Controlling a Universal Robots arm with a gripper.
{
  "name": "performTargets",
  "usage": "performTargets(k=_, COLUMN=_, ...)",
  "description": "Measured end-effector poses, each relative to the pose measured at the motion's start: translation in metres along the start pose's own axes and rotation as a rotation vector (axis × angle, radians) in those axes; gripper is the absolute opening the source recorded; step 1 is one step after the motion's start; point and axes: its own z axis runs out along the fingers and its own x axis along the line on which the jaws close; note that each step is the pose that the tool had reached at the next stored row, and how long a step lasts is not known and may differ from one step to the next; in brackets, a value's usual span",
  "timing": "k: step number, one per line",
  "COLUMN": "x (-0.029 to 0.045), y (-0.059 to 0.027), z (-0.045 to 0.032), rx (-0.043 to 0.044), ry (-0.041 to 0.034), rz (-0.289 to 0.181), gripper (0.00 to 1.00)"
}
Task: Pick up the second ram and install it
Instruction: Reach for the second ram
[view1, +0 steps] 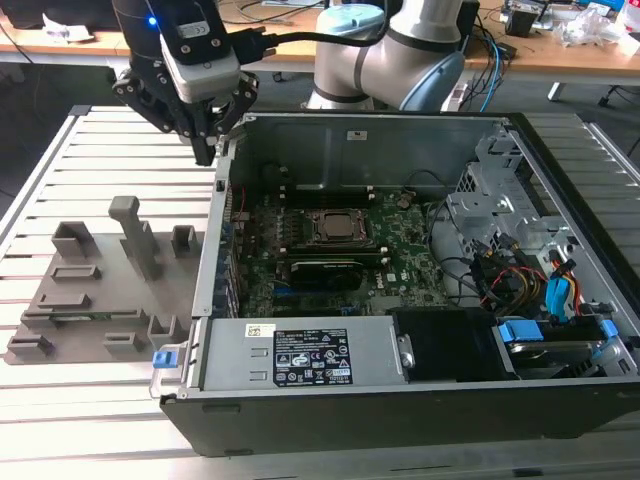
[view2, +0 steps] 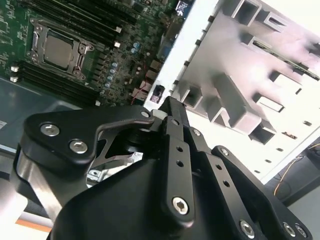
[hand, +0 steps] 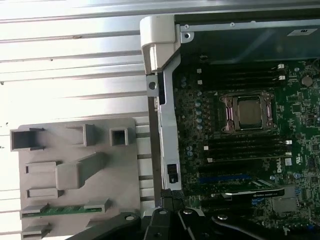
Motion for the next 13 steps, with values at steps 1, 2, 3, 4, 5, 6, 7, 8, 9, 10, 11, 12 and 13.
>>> performTargets(k=1, x=0.002, y=-0.0001, z=0.0, rx=0.0, ry=0.0, rz=0.0, gripper=0.11)
performTargets(k=2, x=0.004, y=-0.0003, z=-0.0001, rx=0.0, ry=0.0, rz=0.0, gripper=0.11)
performTargets(k=3, x=0.0054, y=-0.0004, z=-0.0001, rx=-0.0001, ry=0.0, rz=0.0, gripper=0.11)
performTargets(k=4, x=0.0069, y=-0.0005, z=-0.0001, rx=0.0, ry=0.0, rz=0.0, gripper=0.11)
performTargets(k=5, x=0.0093, y=-0.0007, z=-0.0001, rx=0.0, ry=0.0, rz=0.0, gripper=0.11)
performTargets(k=6, x=0.0107, y=-0.0008, z=-0.0002, rx=0.0, ry=0.0, rz=0.0, gripper=0.11)
performTargets(k=7, x=0.0134, y=-0.001, z=-0.0002, rx=0.0, ry=0.0, rz=0.0, gripper=0.11)
performTargets(k=8, x=0.0164, y=-0.0012, z=-0.0002, rx=-0.0001, ry=0.0, rz=0.0, gripper=0.11)
performTargets(k=9, x=0.0186, y=-0.0014, z=-0.0003, rx=0.0, ry=0.0, rz=0.0, gripper=0.11)
performTargets(k=10, x=0.0219, y=-0.0016, z=-0.0004, rx=0.0, ry=0.0001, rz=0.0, gripper=0.11)
performTargets(k=11, x=0.0243, y=-0.0018, z=-0.0004, rx=0.0, ry=0.0, rz=0.0, gripper=0.11)
performTargets(k=12, x=0.0268, y=-0.002, z=-0.0004, rx=0.0, ry=0.0, rz=0.0, gripper=0.11)
performTargets(k=13, x=0.0312, y=-0.0023, z=-0.0006, rx=0.0, ry=0.0, rz=0.0, gripper=0.11)
